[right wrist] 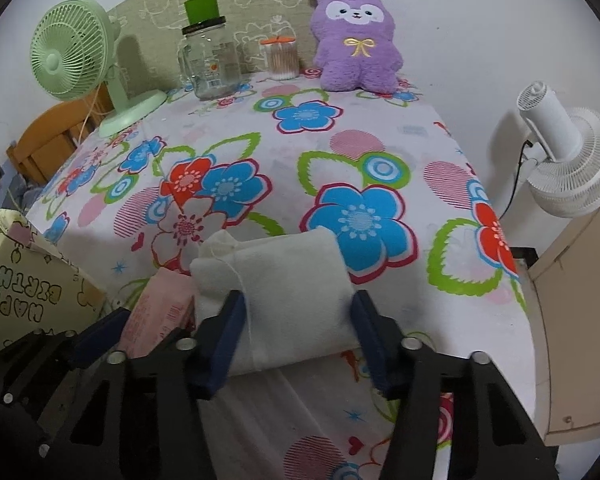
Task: Organize soft objects
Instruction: 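Grasp the white folded cloth with the right tool while left tool holds pink packet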
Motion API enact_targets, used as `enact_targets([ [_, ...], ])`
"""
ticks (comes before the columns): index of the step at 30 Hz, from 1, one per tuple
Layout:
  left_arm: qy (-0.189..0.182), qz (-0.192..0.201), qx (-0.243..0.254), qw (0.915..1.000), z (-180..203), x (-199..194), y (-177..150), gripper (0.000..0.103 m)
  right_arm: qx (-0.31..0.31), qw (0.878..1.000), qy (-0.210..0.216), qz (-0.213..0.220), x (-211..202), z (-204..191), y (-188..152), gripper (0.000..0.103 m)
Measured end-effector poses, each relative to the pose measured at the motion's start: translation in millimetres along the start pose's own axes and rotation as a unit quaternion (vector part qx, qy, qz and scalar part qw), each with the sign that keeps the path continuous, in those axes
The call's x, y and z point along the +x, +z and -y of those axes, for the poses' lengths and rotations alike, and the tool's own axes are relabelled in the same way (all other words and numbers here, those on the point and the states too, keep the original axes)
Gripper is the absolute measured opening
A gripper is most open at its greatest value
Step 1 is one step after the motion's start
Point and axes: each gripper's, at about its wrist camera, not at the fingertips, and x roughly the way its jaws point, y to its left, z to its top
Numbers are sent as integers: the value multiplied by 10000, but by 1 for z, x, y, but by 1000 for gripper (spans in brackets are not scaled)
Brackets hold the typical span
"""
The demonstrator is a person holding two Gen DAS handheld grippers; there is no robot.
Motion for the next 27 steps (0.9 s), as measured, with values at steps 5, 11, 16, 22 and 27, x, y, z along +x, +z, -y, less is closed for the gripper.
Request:
enact_targets([
  [5, -6, -13, 75, 10000, 2, -4, -3, 40, -4, 9999, -114, 30, -5, 2, -4, 32],
  [11, -44, -1, 127, 9999, 3, -10, -9, 40, 14, 9999, -149, 70, -14, 2, -10, 21],
  [16, -92, 16, 173, 9998, 4, -16, -15, 40, 110, 9998, -155, 92, -22, 3, -18, 19],
  [22, -129, 39, 220, 9997, 5, -24, -21, 40, 224, 9996, -154, 103, -33, 4, -27, 18],
  [27, -160, 93, 246, 9995, 4, -34, -27, 40, 301, 9992, -182, 176, -46, 4, -33, 18],
])
